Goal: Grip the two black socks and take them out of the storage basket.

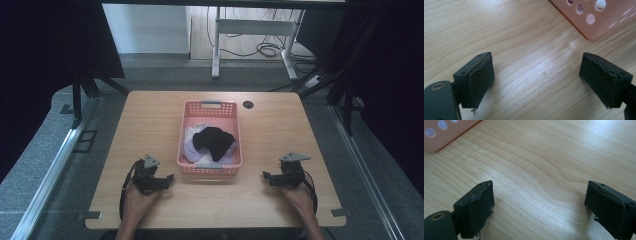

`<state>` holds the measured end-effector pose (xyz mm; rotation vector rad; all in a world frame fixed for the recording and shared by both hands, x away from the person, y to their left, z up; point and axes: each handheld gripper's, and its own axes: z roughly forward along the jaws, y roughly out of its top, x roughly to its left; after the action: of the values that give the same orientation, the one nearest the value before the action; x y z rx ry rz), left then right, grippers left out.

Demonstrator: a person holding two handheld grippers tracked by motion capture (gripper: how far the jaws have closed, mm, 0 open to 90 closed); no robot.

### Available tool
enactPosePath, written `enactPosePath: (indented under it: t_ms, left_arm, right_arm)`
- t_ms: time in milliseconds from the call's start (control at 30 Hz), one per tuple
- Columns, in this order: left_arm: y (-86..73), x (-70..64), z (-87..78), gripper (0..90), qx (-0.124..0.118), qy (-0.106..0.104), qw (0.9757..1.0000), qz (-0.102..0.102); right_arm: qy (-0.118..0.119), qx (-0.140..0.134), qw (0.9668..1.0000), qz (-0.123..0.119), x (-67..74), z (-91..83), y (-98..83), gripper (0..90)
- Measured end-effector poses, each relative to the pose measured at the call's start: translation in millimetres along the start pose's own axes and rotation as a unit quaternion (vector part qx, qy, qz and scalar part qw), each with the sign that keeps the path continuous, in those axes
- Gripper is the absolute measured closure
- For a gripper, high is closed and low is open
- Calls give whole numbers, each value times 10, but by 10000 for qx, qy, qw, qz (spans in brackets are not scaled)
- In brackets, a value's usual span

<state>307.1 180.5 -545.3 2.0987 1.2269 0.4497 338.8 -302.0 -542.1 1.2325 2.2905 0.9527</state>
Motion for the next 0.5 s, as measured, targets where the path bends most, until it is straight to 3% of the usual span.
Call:
enactPosePath:
  t_ms: [500]
  left_arm:
    - [1, 1, 0, 122, 3, -1, 10000, 0]
  right_arm:
    - [4, 7, 10000, 12, 9, 0, -2, 71]
